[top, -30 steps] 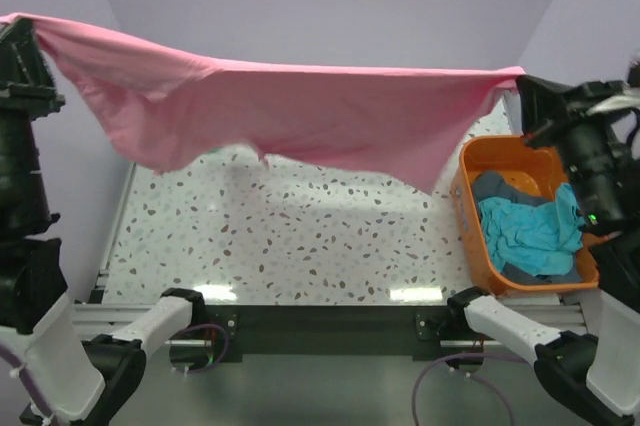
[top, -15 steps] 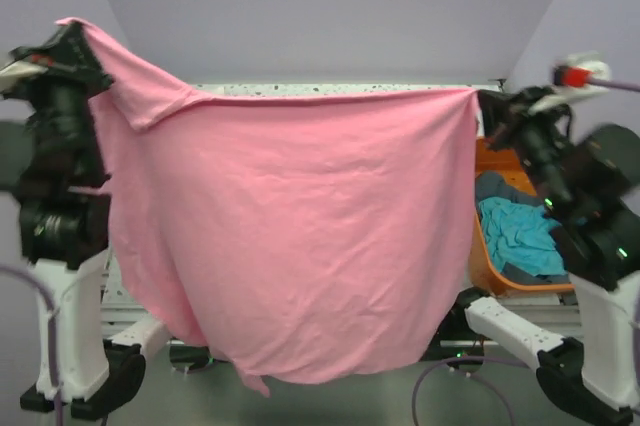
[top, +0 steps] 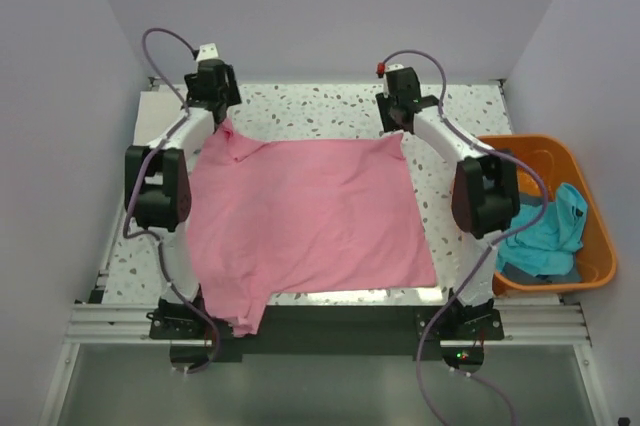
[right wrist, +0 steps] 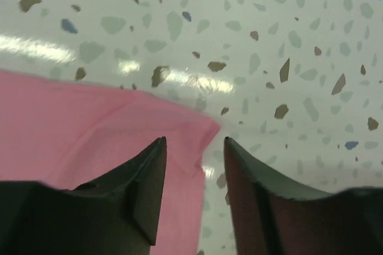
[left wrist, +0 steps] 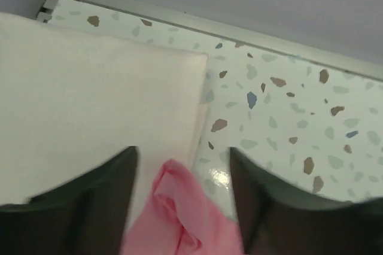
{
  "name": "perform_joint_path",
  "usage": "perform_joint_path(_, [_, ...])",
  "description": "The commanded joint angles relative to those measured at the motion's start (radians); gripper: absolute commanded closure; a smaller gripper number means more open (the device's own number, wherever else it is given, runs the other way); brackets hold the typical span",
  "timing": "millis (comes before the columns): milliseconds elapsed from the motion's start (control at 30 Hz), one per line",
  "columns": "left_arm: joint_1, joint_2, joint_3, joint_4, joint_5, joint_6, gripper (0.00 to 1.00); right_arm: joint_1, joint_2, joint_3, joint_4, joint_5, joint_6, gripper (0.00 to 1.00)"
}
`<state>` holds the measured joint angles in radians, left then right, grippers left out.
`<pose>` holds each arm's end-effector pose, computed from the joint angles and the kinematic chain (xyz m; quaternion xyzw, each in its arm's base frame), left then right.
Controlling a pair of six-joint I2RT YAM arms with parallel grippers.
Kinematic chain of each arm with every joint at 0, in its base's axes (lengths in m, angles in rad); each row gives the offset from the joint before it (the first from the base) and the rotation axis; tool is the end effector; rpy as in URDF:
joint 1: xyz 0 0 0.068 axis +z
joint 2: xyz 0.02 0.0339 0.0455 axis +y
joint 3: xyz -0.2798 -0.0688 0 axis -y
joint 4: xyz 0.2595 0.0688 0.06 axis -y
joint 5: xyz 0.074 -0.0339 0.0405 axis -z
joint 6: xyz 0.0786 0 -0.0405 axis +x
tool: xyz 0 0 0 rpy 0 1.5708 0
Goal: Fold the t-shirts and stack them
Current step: Flatten the tshirt out
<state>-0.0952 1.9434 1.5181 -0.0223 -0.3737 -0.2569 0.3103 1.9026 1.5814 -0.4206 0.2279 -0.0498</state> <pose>0.5161 -0.0205 0.2580 -0.1658 0.8210 0.0632 0.5427 0.4695 0.1319 0.2513 -0.1178 0.9029 -0.0512 0.4102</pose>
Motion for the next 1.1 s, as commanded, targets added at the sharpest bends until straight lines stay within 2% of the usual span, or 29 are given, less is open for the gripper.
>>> perform_joint_path(0, [0.009, 0.078, 0.214, -0.016, 0.070, -0.016, 0.08, -0.031, 0.177, 0.262, -0.041, 0.089, -0.019, 0.49])
perform_joint_path(33, [0.009, 0.071, 0.226, -0.019, 0.088, -0.027, 0.00, -0.031, 0.212, 0.381, -0.125, 0.141, -0.012, 0.03])
perform_joint_path(100, [0.008, 0.033, 0.193, 0.007, 0.139, -0.038, 0.00, -0.030, 0.227, 0.434, -0.164, 0.148, 0.002, 0.01])
perform_joint_path(167, [0.008, -0.078, 0.125, 0.087, 0.174, -0.056, 0.00, -0.027, 0.115, 0.323, -0.077, 0.114, 0.028, 0.01])
perform_joint_path(200, [0.008, -0.101, 0.105, 0.087, 0.182, -0.056, 0.00, -0.027, 0.115, 0.322, -0.076, 0.096, 0.040, 0.01])
perform_joint_path(233, [0.008, -0.122, 0.090, 0.081, 0.188, -0.065, 0.00, -0.027, 0.055, 0.245, -0.034, 0.076, 0.042, 0.01])
perform_joint_path(367, [0.003, -0.216, 0.004, -0.008, 0.214, -0.097, 0.00, -0.016, -0.052, 0.120, -0.050, -0.068, 0.168, 0.01])
perform_joint_path(467, [-0.009, -0.290, -0.086, -0.068, 0.251, -0.128, 0.00, 0.028, -0.117, -0.009, -0.046, -0.087, 0.223, 0.01])
perform_joint_path(567, [-0.050, -0.348, -0.189, -0.119, 0.228, -0.148, 0.00, 0.076, -0.145, -0.139, -0.003, -0.098, 0.272, 0.01])
perform_joint_path(700, [-0.093, -0.408, -0.324, -0.137, 0.318, -0.162, 0.00, 0.085, -0.129, -0.250, 0.005, -0.124, 0.353, 0.01])
perform_joint_path(833, [-0.136, -0.460, -0.504, -0.057, 0.407, -0.196, 0.00, 0.084, -0.093, -0.296, 0.034, -0.115, 0.370, 0.01])
perform_joint_path(933, [-0.146, -0.436, -0.529, -0.047, 0.377, -0.194, 0.00, 0.076, -0.018, -0.245, 0.008, -0.072, 0.375, 0.01])
perform_joint_path(1067, [-0.141, -0.364, -0.509, -0.071, 0.228, -0.185, 0.00, 0.055, 0.082, -0.169, 0.005, -0.052, 0.366, 0.01])
